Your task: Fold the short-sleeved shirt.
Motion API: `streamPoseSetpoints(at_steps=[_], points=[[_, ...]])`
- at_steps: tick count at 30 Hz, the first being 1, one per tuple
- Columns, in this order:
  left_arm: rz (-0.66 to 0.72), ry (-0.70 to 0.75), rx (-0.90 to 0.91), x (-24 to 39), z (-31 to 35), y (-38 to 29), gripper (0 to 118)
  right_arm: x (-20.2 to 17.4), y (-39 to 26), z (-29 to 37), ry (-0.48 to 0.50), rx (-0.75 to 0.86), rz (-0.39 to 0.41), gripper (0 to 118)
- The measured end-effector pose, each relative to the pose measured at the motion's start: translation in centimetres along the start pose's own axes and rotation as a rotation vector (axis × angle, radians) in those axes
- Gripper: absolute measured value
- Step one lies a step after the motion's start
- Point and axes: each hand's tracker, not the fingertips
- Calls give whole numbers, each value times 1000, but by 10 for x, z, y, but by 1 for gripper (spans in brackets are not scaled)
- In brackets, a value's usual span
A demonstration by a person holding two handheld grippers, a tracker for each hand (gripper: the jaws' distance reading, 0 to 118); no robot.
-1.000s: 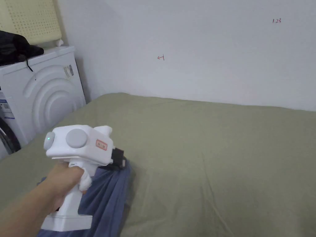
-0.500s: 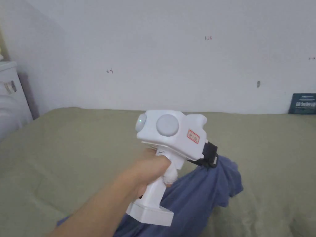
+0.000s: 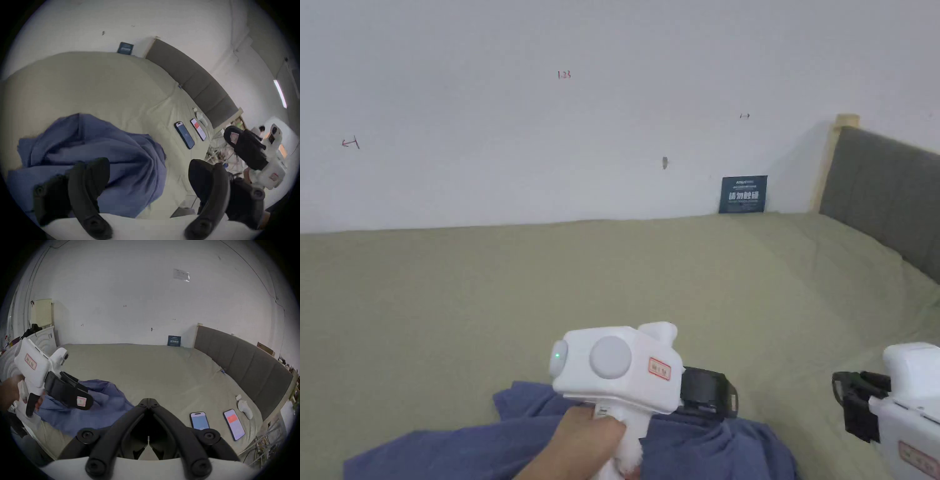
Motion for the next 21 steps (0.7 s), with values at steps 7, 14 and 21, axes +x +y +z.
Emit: streamPoseSetpoints(at_steps=[7,14,21], points=[[-62,350,163,-48,133,-3,0,-30,10,-27,64,-10,-14,0],[187,555,355,-107,260,-81,0,-56,13,-38,132,-29,-4,0],[304,680,370,-137,304,-144,0,-67,14,-46,153,-45,15,0]])
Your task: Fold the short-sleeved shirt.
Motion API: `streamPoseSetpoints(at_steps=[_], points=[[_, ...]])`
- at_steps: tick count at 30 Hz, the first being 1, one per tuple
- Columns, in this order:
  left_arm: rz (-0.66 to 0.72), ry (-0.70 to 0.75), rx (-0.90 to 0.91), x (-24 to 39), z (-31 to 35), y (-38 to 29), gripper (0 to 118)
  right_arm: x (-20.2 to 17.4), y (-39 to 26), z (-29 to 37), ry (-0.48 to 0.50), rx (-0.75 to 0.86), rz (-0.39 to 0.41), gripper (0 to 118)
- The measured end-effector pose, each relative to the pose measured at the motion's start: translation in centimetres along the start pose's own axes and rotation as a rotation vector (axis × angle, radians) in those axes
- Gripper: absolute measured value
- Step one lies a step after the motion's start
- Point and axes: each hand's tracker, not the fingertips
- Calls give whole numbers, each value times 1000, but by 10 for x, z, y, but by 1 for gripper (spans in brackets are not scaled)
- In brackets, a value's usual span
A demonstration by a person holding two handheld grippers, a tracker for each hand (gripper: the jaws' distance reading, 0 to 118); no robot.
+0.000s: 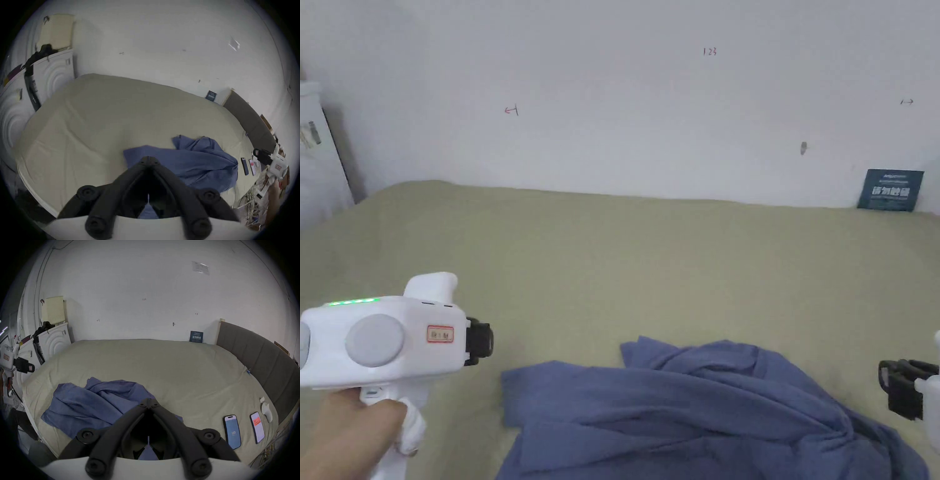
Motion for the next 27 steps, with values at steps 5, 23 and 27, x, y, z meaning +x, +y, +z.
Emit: streamPoseSetpoints(at_steps=[5,23,27], points=[[-1,3,-48,-3,-26,7,0,-1,0,-5,1,-13,9,0],[120,40,-507,7,-208,29,98,35,1,-14,-78,-60,-19,0],[27,36,-504,9,-212,7,3,39,-3,-22,-92,-67,-26,0]])
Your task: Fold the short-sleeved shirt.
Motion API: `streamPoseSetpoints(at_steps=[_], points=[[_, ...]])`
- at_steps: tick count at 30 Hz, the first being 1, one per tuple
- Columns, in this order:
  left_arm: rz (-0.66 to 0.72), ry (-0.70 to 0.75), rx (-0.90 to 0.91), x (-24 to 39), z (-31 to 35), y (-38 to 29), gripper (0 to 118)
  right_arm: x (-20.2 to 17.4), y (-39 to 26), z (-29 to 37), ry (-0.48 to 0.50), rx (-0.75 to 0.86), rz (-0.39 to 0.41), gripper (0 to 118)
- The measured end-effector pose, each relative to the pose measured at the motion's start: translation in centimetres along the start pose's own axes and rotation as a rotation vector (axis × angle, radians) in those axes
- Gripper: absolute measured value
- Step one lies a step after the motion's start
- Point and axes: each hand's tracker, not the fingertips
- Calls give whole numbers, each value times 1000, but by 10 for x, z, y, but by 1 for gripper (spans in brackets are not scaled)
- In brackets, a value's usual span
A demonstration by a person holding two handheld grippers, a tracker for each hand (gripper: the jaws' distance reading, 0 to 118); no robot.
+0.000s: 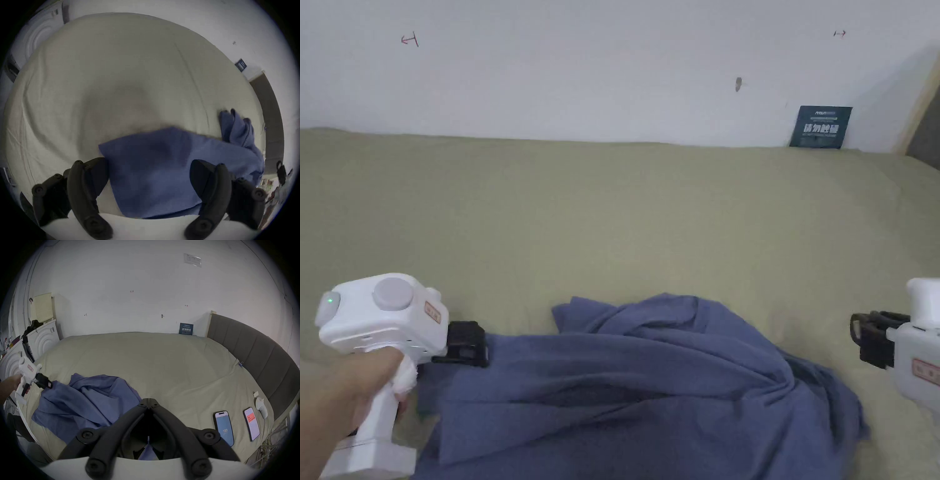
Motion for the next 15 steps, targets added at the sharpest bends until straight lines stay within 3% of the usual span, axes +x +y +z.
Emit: streamPoseSetpoints(at_steps=[2,3,5,6,7,8,12,15], points=[[-74,117,33,3,7,-2,3,2,0,-5,3,-10,-8,5],[-109,188,55,4,12,-4,3,0,0,-7,2,-15,-10,17],[-90,11,116,-6,24,-6,3,2,-1,-13,17,-35,-32,65],[-30,-47,133,-15,26,-1,3,3,-1,-17,32,-57,-47,77],[4,-70,121,-17,28,0,3,5,-2,-22,50,-86,-62,77],[3,-81,122,-18,31,1,3,7,-2,-27,68,-122,-69,115],[-57,-73,145,-20,36,8,3,14,-12,-56,152,-299,-118,114],[-58,-101,157,-19,38,11,3,12,-19,-52,147,-354,-165,114]])
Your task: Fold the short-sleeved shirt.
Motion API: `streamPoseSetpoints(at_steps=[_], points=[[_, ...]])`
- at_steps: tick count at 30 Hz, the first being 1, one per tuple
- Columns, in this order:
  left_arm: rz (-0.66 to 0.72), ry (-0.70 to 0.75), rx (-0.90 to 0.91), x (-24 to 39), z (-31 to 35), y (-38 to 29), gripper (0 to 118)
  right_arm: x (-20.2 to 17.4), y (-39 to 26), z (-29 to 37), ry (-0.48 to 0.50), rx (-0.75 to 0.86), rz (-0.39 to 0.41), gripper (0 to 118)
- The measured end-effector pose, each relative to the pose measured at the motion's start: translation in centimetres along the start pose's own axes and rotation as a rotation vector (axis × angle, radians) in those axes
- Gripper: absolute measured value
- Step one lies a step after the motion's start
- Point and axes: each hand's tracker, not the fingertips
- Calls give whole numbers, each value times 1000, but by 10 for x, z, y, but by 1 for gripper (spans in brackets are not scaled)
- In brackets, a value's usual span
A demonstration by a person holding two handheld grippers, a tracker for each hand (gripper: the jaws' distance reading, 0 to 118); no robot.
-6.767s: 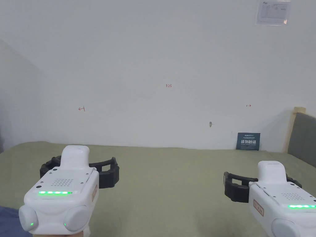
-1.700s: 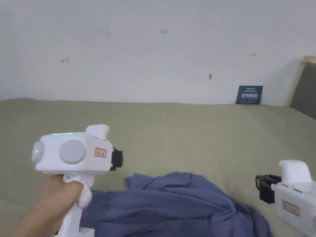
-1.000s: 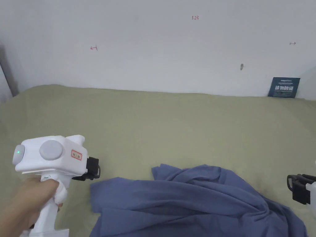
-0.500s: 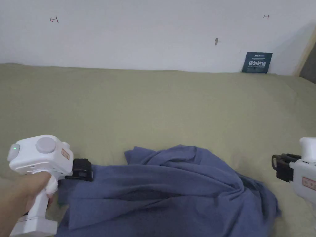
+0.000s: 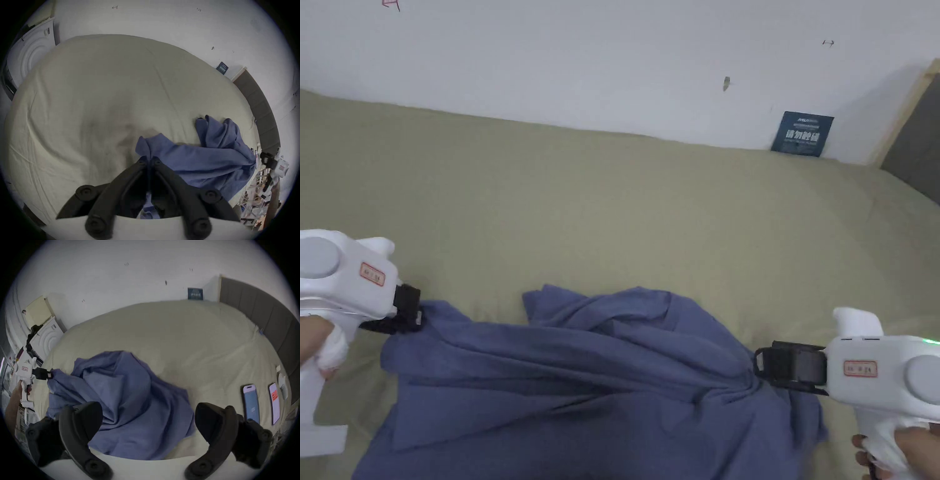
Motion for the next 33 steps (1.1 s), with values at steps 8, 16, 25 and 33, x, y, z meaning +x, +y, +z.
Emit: streamPoseSetpoints(at_steps=[8,16,25,33], points=[[-3,4,1,2,-3,-5,3,0,-17,-48,4,-120,-120,6],[24,-51,76,-2,15,-11,3,1,-8,-30,13,-19,-174,6],[21,-145,387,10,96,13,3,-35,49,37,109,220,-53,6],[-50,-172,602,28,189,64,3,-54,127,90,70,412,10,6]])
